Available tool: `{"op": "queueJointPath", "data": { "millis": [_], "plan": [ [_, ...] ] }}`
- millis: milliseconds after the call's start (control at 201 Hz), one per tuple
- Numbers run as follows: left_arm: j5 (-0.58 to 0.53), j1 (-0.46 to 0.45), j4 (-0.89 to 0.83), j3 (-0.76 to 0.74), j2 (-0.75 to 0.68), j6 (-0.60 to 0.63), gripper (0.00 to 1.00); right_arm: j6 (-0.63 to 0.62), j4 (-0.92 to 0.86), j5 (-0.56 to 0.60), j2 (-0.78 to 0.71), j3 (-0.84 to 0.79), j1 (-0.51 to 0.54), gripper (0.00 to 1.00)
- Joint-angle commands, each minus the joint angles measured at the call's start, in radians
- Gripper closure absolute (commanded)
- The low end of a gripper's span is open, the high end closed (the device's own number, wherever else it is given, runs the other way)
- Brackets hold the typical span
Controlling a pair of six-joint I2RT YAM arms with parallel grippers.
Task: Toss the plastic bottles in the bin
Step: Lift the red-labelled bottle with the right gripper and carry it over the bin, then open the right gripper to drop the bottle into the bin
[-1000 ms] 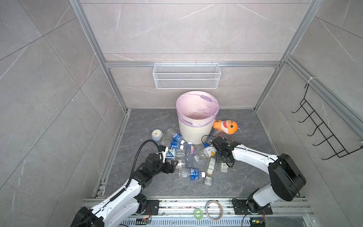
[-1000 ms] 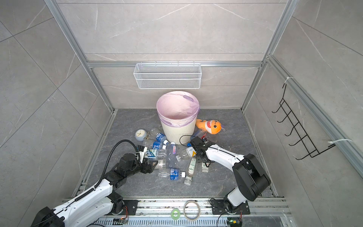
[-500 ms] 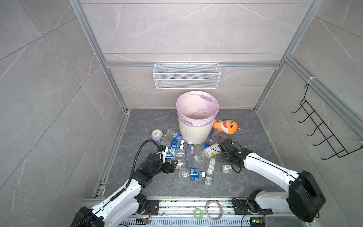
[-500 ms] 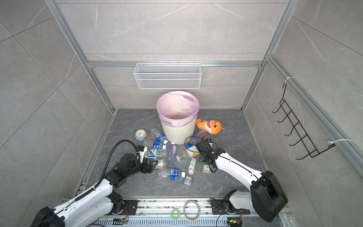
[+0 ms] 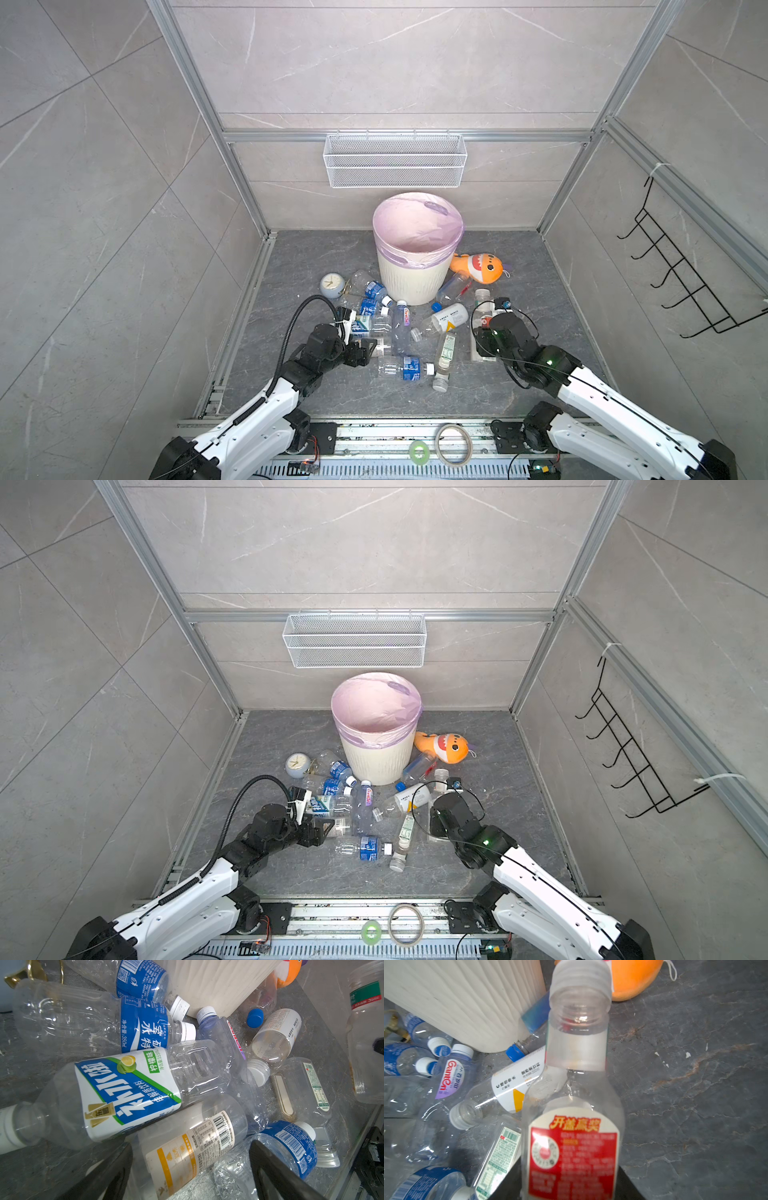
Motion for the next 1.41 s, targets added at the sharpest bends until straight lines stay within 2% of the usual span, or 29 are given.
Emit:
{"op": "queueJointPath", "data": {
  "millis": [0, 254, 528, 652, 816, 841, 876, 891, 901, 921, 926, 931, 936, 981, 1060, 1120, 1244, 1404],
  "plan": [
    [0.009, -0.003, 0.046, 0.039, 0.006, 0.021, 0.10, -0.038, 0.041, 0.028, -0.084, -0.013, 0.029, 0.51],
    [0.008, -0.003, 0.047, 0.039, 0.007, 0.021, 0.10, -0.081, 0.028, 0.067, -0.237, 0.055, 0.088, 0.51],
    [0.004, -0.003, 0.044, 0.040, 0.010, 0.022, 0.10, -0.123, 0.062, 0.035, -0.122, 0.330, 0.103, 0.50],
    [-0.001, -0.003, 0.040, 0.040, 0.002, 0.023, 0.10, -0.160, 0.074, 0.022, 0.078, 0.572, 0.103, 0.50],
    [-0.002, -0.004, 0.038, 0.041, 0.002, 0.023, 0.10, -0.188, 0.103, 0.002, 0.463, 0.988, 0.102, 0.49],
    [-0.002, -0.004, 0.038, 0.042, 0.001, 0.023, 0.10, -0.193, 0.085, 0.008, 0.555, 1.092, 0.098, 0.45],
    [-0.001, -0.003, 0.038, 0.043, 0.004, 0.023, 0.10, -0.196, 0.060, 0.015, 0.654, 1.211, 0.085, 0.35],
    [-0.001, -0.004, 0.038, 0.042, 0.004, 0.023, 0.10, -0.196, 0.033, 0.026, 0.721, 1.291, 0.074, 0.26],
    [-0.002, -0.004, 0.038, 0.042, 0.004, 0.022, 0.10, -0.196, 0.027, 0.031, 0.739, 1.314, 0.071, 0.24],
    [-0.002, -0.005, 0.038, 0.043, 0.005, 0.022, 0.10, -0.193, -0.033, 0.054, 0.819, 1.430, 0.055, 0.09],
    [-0.002, -0.005, 0.038, 0.044, 0.005, 0.022, 0.10, -0.193, -0.033, 0.054, 0.819, 1.430, 0.055, 0.09],
    [-0.001, -0.004, 0.038, 0.044, 0.005, 0.022, 0.10, -0.190, -0.055, 0.067, 0.853, 1.480, 0.048, 0.03],
    [-0.001, -0.005, 0.038, 0.044, 0.005, 0.022, 0.10, -0.188, -0.065, 0.073, 0.869, 1.504, 0.044, 0.02],
    [-0.001, -0.004, 0.035, 0.044, 0.005, 0.023, 0.10, -0.167, -0.184, 0.111, 0.987, 1.697, 0.006, 0.01],
    [-0.001, -0.004, 0.031, 0.042, -0.004, 0.023, 0.10, -0.121, -0.306, 0.088, 1.088, 1.881, -0.047, 0.01],
    [-0.002, -0.003, 0.028, 0.038, -0.017, 0.023, 0.10, -0.128, -0.282, 0.085, 1.064, 1.854, -0.049, 0.01],
    [-0.005, -0.004, 0.029, 0.034, -0.030, 0.021, 0.10, -0.146, -0.089, 0.039, 0.894, 1.586, -0.046, 0.01],
    [-0.002, -0.004, 0.030, 0.037, -0.021, 0.022, 0.10, -0.157, -0.071, 0.021, 0.762, 1.423, -0.046, 0.01]
  ]
}}
